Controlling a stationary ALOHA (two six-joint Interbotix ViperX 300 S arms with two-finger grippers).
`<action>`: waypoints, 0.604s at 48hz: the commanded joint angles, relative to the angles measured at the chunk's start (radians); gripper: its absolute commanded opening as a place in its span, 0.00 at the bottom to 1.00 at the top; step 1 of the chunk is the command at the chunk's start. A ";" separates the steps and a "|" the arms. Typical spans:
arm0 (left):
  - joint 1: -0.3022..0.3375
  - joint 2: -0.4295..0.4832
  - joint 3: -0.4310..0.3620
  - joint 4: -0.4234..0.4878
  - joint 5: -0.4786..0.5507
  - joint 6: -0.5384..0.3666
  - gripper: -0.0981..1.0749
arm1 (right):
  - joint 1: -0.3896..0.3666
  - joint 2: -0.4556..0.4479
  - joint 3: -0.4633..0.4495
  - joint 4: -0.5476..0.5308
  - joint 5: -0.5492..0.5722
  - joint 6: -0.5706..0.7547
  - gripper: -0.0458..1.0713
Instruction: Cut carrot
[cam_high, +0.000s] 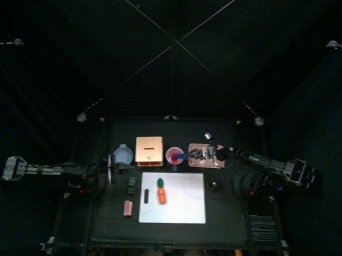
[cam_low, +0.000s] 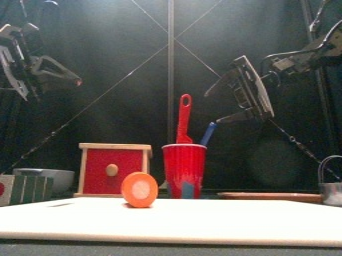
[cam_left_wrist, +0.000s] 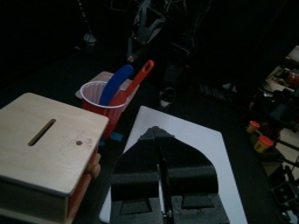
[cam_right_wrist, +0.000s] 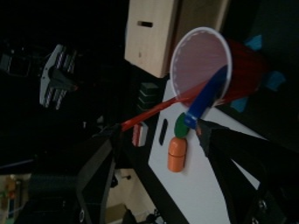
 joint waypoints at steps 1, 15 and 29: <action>0.003 0.005 -0.014 -0.002 -0.003 0.002 0.08 | 0.055 -0.025 0.017 0.055 0.067 -0.005 0.91; 0.003 0.005 -0.014 -0.002 -0.003 0.002 0.08 | 0.275 -0.037 0.026 0.137 0.515 -0.017 0.91; 0.005 0.005 -0.011 0.002 -0.003 0.003 0.08 | 0.512 -0.037 0.025 0.344 0.887 -0.025 0.91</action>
